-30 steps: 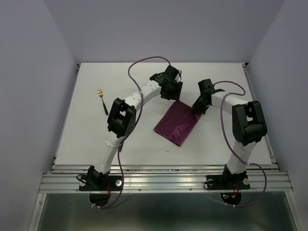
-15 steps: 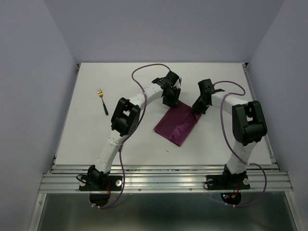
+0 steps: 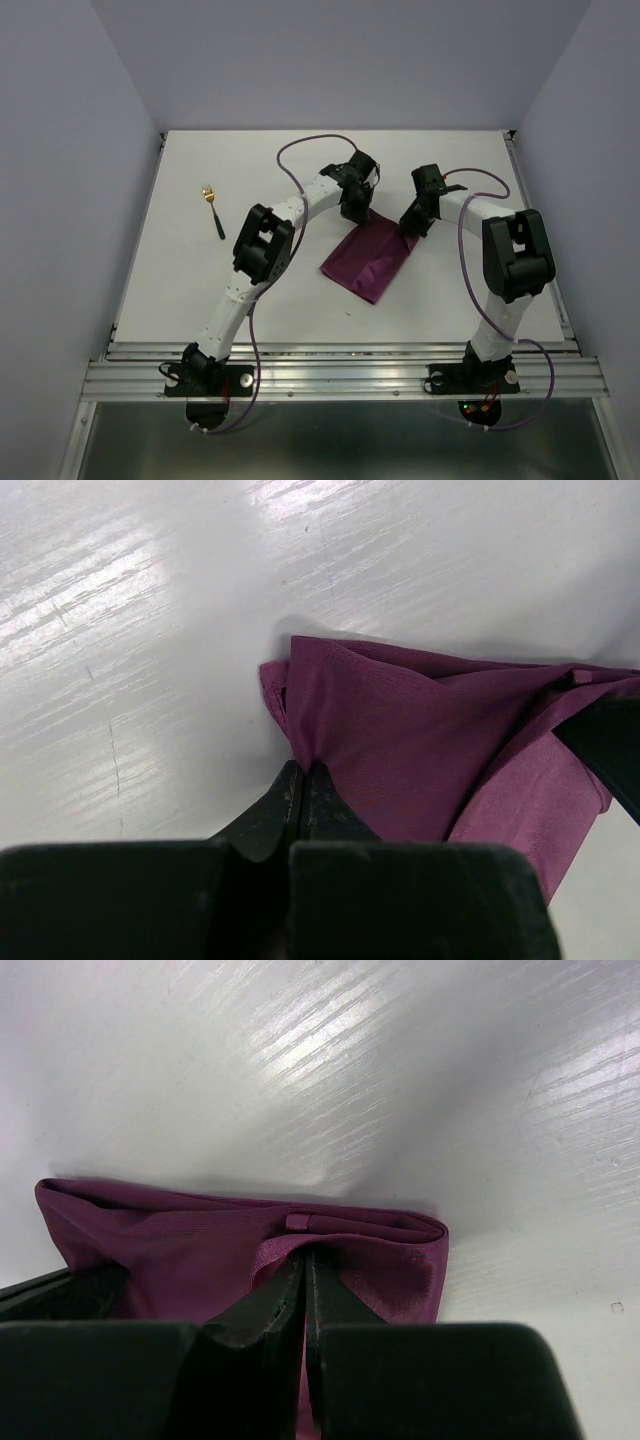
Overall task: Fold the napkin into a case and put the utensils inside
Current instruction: Fold the 2/3-rectangle-folded napkin at the center of the board.
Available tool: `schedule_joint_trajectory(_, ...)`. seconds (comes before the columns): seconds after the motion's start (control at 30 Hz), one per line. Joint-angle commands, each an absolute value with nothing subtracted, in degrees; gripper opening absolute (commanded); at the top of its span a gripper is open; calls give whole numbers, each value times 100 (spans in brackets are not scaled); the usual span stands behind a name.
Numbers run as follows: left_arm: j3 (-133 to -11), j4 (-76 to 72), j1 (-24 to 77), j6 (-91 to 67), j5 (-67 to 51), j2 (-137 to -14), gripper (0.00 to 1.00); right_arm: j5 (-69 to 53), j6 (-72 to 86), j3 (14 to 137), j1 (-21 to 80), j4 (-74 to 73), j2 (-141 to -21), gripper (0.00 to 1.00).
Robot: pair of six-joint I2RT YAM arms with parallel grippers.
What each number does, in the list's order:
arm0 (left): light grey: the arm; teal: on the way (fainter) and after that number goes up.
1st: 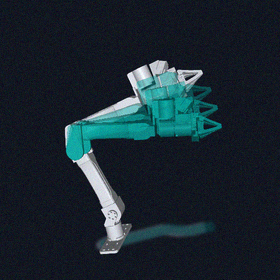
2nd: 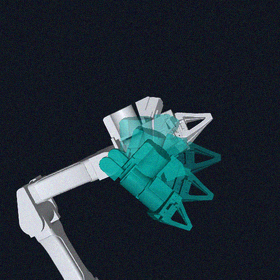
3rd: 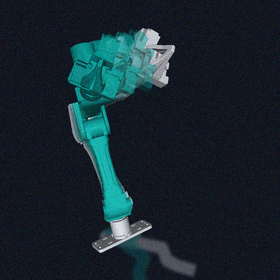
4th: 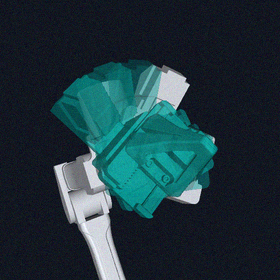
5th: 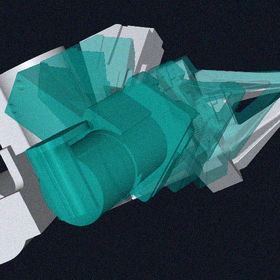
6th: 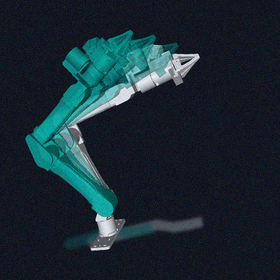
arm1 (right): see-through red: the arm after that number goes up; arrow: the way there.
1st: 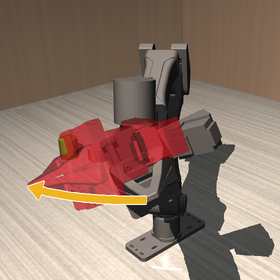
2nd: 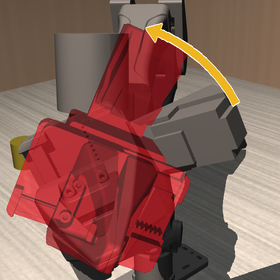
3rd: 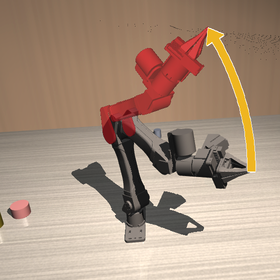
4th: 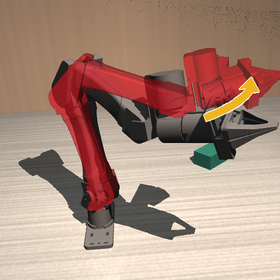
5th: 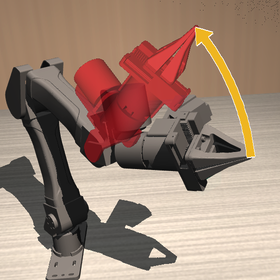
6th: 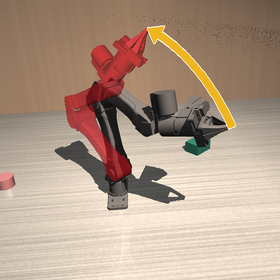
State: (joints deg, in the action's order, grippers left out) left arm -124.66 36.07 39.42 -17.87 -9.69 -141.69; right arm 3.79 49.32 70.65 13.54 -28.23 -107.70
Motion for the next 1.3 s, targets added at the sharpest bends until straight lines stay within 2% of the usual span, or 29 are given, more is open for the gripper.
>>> schedule_joint_trajectory(0.0,-12525,3815,4052,-1977,-1020,-13791,0,536,4922,6970,1362,-3190,-11021,7)
schedule_joint_trajectory(0.67,-12305,3735,4482,-2918,-229,-12955,0,589,5036,6952,1362,-3217,-11074,7)
schedule_joint_trajectory(1.27,-12340,3779,4526,-2883,-88,-12964,0,536,5080,6987,1362,-3217,-11083,7)
